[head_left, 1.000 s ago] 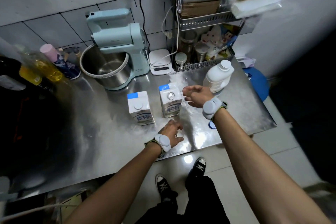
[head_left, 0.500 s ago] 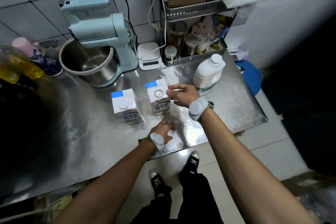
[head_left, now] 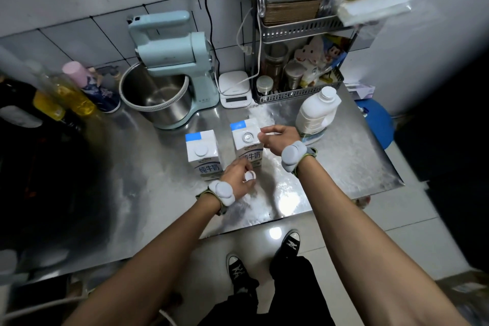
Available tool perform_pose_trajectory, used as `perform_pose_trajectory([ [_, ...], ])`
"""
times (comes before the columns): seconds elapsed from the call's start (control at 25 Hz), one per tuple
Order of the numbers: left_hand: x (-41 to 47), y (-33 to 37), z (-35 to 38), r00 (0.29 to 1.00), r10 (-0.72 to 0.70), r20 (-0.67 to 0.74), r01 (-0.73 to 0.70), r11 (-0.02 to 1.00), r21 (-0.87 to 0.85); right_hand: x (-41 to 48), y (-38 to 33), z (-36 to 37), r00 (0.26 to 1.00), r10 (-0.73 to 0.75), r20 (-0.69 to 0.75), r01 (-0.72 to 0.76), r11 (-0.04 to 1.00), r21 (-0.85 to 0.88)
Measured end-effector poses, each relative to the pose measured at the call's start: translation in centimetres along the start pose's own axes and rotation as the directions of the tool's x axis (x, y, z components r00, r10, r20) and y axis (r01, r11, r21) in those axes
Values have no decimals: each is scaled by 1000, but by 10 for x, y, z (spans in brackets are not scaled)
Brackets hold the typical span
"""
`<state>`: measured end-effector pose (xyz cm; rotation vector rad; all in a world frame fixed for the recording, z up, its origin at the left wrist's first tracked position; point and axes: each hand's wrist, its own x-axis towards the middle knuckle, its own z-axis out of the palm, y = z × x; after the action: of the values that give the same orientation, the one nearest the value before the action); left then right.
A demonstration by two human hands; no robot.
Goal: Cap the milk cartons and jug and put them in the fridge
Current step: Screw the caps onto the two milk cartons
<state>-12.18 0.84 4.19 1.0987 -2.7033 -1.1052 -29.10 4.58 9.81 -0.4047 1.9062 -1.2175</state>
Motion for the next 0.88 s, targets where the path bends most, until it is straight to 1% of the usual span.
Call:
perform_pose_trajectory([
  [0.12,-10,7,-26,997,49,-51,-50,998,-26,-1,2,1,1000,1,-7,0,999,36],
  [0.28,-18,18,-58,980,145,-138,-147,989,-6,-3,2,4,1000,-12,-26,12,1000,8],
  [0.48,-7,38,-84,960,113,-257,-129,991,-44,-6,-1,3,999,-8,-38,7,999,-41],
  [0.56,1,41,-87,956,106,-274,-123,991,-46,-7,-1,4,999,4,-37,-6,998,-59],
  [0.68,10,45,-84,942,139,-305,-163,985,-57,-9,-2,2,1000,15,-27,-16,998,-63],
  [0.8,16,45,-76,944,151,-293,-169,985,-34,-10,-4,-1,999,31,-18,-32,999,-30],
  [0.88,19,42,-72,945,137,-297,-160,986,-55,-10,-5,-1,999,32,-16,-32,999,-12],
])
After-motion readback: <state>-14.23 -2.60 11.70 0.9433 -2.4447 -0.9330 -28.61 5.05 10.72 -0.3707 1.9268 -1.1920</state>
